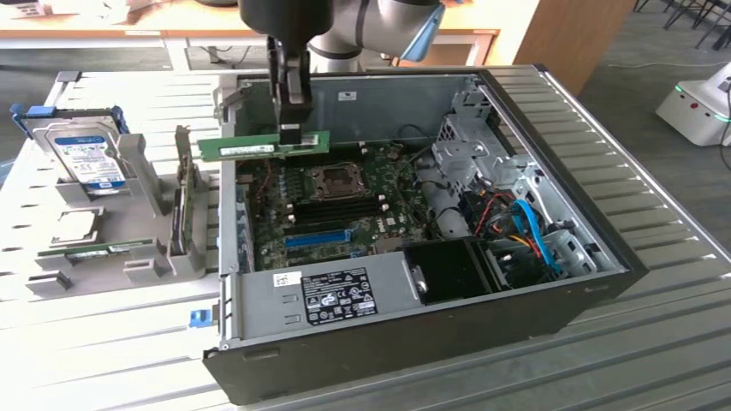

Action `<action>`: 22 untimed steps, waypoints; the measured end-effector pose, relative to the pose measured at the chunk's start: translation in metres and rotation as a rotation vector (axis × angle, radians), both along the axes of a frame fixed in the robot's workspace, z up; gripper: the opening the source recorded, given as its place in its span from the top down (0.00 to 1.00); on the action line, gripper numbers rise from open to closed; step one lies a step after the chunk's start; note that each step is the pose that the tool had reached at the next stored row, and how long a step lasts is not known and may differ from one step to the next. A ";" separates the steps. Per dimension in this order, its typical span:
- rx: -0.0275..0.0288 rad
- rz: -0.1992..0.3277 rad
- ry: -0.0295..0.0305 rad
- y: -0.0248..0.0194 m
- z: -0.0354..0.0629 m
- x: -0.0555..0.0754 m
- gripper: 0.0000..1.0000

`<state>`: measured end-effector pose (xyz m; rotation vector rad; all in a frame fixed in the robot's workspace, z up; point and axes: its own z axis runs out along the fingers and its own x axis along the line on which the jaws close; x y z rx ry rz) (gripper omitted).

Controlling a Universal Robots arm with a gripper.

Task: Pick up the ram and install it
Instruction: 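Pick up the ram and move it above insertion slot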

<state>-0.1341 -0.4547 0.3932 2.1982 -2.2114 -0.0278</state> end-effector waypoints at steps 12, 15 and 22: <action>0.0000 0.000 0.0000 0.0000 0.0000 0.027 0.88; 0.0000 0.000 0.0000 0.0000 0.0000 0.033 0.88; 0.0000 0.000 0.0000 0.0000 0.0000 0.048 0.88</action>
